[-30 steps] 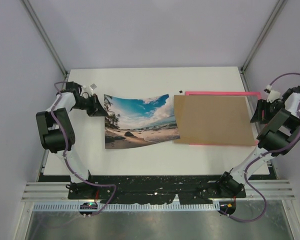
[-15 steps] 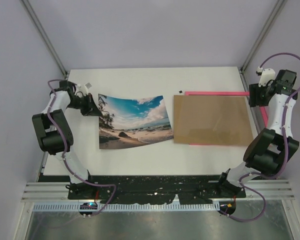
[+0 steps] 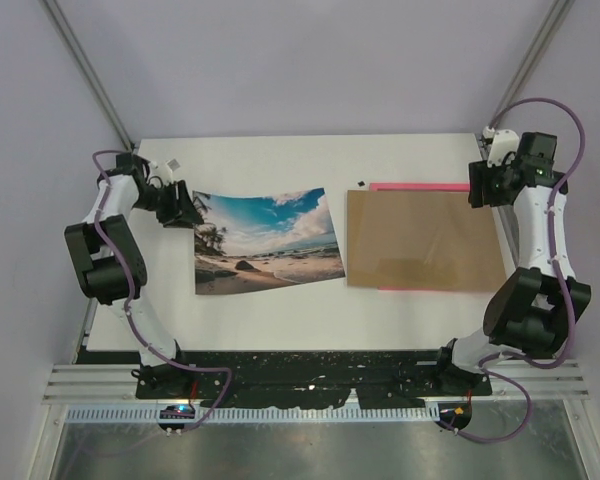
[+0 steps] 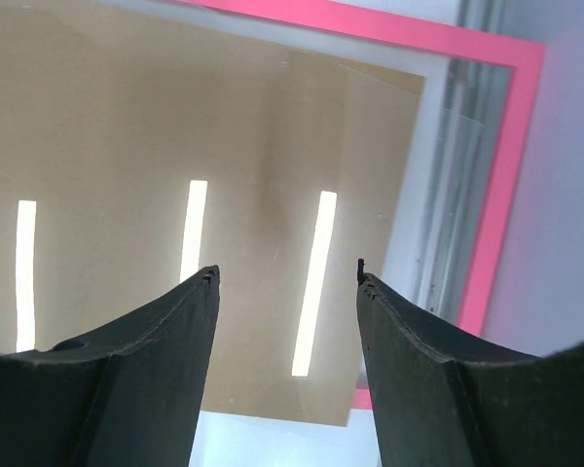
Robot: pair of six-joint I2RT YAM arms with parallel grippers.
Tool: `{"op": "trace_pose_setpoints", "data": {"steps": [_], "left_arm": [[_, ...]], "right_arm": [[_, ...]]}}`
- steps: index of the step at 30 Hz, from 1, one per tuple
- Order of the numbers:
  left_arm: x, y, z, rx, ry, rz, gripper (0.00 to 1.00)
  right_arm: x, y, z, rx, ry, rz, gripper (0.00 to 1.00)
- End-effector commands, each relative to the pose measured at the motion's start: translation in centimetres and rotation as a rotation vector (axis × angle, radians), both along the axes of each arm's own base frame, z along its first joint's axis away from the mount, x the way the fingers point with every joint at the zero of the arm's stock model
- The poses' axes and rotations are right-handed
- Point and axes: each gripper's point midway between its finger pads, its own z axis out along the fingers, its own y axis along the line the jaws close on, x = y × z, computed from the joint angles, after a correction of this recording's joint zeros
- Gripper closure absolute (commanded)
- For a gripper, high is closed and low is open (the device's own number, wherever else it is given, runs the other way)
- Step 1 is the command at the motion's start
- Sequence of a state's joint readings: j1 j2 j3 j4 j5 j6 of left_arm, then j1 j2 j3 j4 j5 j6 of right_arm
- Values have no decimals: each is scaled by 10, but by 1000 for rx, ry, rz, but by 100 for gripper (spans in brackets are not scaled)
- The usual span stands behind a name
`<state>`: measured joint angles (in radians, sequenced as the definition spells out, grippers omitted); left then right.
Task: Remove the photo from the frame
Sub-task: Place the photo at the center of the board, then reset both arms
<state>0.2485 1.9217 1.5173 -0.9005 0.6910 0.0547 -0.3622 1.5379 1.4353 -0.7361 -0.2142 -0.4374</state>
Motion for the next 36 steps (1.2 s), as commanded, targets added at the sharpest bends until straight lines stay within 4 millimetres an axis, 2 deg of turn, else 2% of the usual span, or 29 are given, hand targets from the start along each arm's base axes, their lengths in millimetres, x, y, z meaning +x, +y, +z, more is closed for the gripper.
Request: {"op": "trace_pose_setpoints", "data": {"steps": [1,3,5,6,7,8,14,20,21,26,27,28,29,30,31,32,33,36], "left_arm": [[10,6,0,56,-15,11,48],[11,8,2,70,-16,20,39],[11,11,5,89,-28,29,23],[10,12,7,101,-31,35,15],[9,14,10,115,-42,36,2],[7,15,14,126,-54,41,0],[-7,25,43,219,-134,68,0],[-37,46,92,313,-292,146,0],[-44,49,107,332,-342,163,0],[-79,74,141,427,-505,263,0],[-85,79,144,446,-529,282,0],[-93,85,146,466,-554,305,0],[-98,88,147,483,-575,319,0],[-105,88,148,494,-601,325,0],[-110,89,148,504,-623,327,1],[-115,90,148,512,-639,333,0],[-119,91,143,516,-649,338,0],[-128,90,140,482,-690,353,0]], "right_arm": [[-6,37,34,16,-96,46,37],[-9,50,39,35,-112,70,36],[-13,62,43,53,-128,91,34],[-16,66,48,55,-145,98,27],[-17,71,48,65,-147,101,22],[-20,74,54,64,-164,105,17],[-30,104,75,87,-220,158,15],[-39,134,70,159,-229,241,14],[-41,139,71,174,-242,259,14],[-42,138,59,168,-318,240,13],[-46,136,65,155,-353,228,13],[-45,136,60,160,-371,214,13],[-49,135,68,150,-412,210,13],[-51,135,62,152,-421,208,13],[-57,135,69,145,-466,202,13],[-59,135,65,146,-485,201,13],[-64,136,73,144,-523,203,13],[-72,140,69,152,-570,214,13]]}}
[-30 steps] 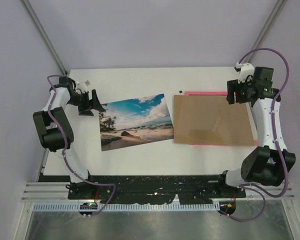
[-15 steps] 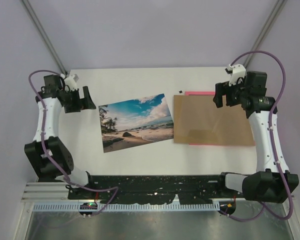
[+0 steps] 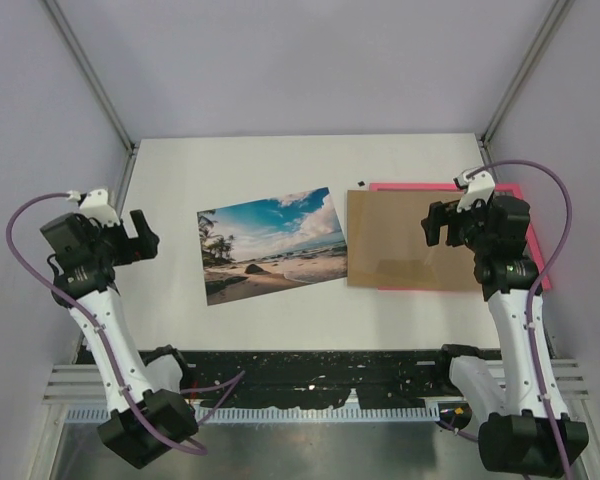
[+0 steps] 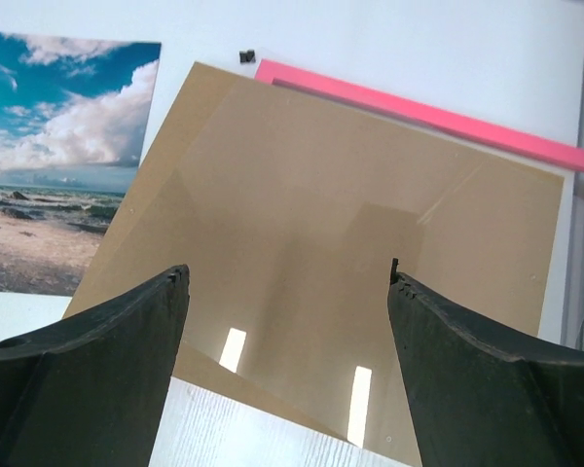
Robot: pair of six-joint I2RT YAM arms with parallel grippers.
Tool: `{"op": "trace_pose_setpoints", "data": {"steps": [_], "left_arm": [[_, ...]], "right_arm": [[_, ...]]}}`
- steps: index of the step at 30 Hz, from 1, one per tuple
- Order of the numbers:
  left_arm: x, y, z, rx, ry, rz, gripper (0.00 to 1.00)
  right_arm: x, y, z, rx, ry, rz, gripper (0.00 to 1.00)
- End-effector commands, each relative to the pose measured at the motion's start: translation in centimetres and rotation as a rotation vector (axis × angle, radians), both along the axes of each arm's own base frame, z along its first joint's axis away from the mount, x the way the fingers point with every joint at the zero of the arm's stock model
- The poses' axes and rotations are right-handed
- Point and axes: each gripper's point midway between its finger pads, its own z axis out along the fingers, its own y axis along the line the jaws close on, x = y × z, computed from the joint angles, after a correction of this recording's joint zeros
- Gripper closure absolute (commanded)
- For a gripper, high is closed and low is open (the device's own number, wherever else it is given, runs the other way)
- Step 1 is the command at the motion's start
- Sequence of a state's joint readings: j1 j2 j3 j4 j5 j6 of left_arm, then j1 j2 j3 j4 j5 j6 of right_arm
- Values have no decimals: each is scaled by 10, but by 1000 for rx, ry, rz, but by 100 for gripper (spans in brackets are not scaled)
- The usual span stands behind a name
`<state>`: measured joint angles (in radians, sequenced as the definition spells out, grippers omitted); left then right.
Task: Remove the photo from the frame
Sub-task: Reset both arms
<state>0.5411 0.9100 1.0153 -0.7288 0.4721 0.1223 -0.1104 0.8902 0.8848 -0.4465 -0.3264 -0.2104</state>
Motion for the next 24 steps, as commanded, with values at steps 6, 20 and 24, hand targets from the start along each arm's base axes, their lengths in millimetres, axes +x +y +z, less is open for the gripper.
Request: {"op": "trace_pose_setpoints", "data": {"steps": [6,20,24], "left_arm": [[-9,-1,2,-123,-152,-73,0],[-7,-4,12,-143,-217,-91,0],[3,-6,17,13,-190,-74,0]], "right_arm": [[3,8,33,30,-190,18,13],[8,-11,25,21,-202,-96,13],[16,-19,10,-24,-207,-115,13]]}}
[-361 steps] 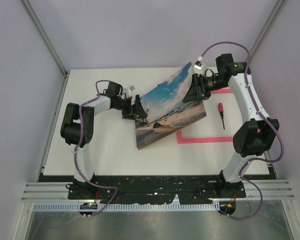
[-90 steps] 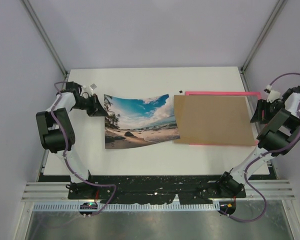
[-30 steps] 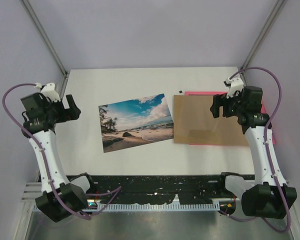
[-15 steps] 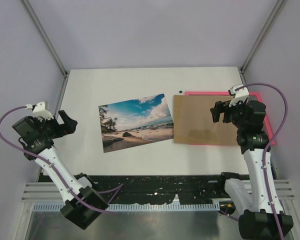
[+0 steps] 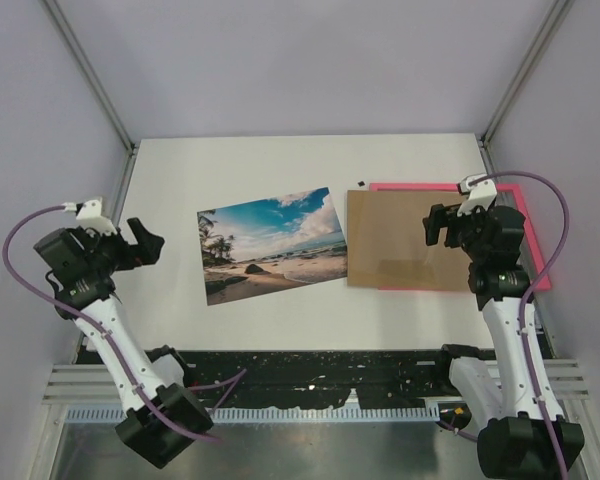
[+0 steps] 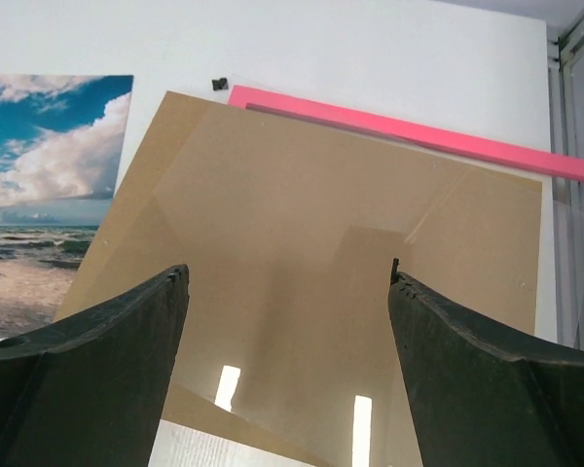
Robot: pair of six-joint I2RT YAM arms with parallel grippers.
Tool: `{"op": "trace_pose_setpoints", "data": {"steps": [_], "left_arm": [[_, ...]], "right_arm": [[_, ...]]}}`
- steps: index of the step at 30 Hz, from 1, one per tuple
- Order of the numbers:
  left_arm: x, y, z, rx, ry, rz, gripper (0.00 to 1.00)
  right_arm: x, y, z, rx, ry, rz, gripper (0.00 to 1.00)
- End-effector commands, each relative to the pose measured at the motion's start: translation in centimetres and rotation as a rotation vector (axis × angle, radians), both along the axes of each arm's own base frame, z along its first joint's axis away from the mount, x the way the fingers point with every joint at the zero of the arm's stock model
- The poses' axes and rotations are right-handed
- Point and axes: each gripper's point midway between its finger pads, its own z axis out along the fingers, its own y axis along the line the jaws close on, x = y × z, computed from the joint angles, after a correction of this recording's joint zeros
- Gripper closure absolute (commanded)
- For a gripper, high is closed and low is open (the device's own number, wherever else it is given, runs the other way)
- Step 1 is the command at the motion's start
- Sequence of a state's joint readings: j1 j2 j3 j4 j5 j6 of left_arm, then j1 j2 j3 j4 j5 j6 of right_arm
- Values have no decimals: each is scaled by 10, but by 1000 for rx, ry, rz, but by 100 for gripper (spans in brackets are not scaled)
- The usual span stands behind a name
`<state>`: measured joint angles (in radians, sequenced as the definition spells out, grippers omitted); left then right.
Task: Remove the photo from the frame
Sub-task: Reset both arms
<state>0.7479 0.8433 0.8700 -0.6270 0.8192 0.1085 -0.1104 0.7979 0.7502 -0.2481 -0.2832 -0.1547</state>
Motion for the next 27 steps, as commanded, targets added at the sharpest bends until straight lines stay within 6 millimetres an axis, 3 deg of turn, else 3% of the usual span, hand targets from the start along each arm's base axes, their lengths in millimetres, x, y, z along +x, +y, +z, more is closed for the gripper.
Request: {"op": "trace_pose_setpoints", "data": {"steps": [1,6,12,24,27], "left_arm": [[17,-3,24,200,-63,7,0],[37,-26,32,289,-99,-53,0],[55,-46,26,326,-77,-117,0],[44,-65,29,295,-143,-158,0],[41,-66,31,295,-161,-157,0]], "right_arm": [[15,-17,0,-45,-56,-78,13],[25,-23,-3,-68,-42,-93,13],[29,-14,-1,-23,-64,-59,12],[5,-2,35,26,-214,-32,13],[1,2,35,27,-250,-7,13]]}}
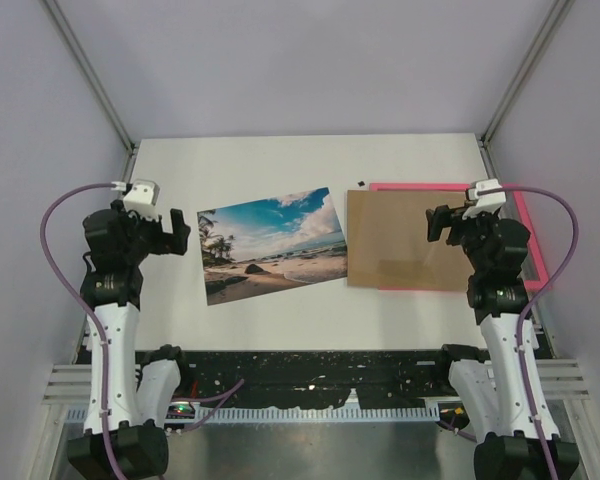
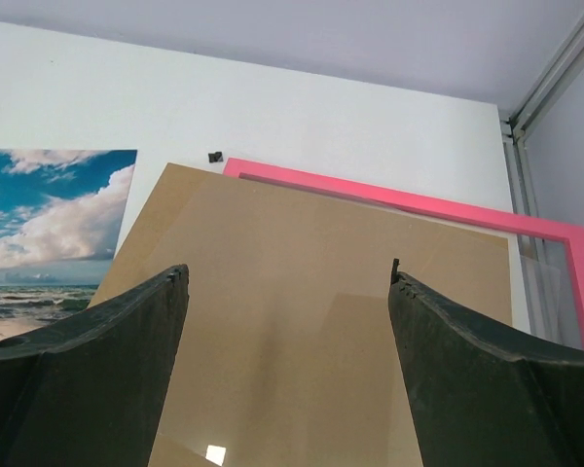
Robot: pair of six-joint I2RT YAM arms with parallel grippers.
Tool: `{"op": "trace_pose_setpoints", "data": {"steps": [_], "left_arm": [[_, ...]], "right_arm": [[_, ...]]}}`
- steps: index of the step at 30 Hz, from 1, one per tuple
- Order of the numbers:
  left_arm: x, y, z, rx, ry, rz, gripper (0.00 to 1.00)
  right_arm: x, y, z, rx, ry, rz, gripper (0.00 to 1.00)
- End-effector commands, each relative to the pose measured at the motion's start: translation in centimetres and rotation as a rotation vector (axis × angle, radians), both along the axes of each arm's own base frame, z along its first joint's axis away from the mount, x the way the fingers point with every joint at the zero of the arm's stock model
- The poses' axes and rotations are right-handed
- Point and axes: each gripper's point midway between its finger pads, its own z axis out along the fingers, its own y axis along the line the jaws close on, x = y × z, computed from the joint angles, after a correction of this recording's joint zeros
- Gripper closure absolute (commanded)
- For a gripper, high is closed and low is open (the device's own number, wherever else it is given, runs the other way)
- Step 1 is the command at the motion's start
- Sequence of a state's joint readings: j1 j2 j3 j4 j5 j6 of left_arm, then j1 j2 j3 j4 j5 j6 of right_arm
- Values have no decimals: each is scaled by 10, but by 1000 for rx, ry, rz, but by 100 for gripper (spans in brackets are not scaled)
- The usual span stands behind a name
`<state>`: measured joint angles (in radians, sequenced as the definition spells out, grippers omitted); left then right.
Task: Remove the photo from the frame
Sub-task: Reset both arms
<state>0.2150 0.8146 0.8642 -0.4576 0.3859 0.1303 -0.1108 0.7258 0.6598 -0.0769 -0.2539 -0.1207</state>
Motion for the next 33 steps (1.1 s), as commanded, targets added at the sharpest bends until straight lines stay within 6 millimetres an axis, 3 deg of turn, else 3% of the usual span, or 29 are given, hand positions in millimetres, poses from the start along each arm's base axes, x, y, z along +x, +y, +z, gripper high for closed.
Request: {"op": "trace_pose_setpoints", "data": {"steps": [1,8,33], "left_arm": [[2,-3,17,-1,-87,-8,0],[-1,-5,9,-2,-82,-15,0],[-11,-14,12,6,-137,-61,0]], "right_arm": [[-4,9,20,13,-116,45,13],[-9,18,16,22,-126,91,13],[-13,22,14,57,-118,108,12]]}}
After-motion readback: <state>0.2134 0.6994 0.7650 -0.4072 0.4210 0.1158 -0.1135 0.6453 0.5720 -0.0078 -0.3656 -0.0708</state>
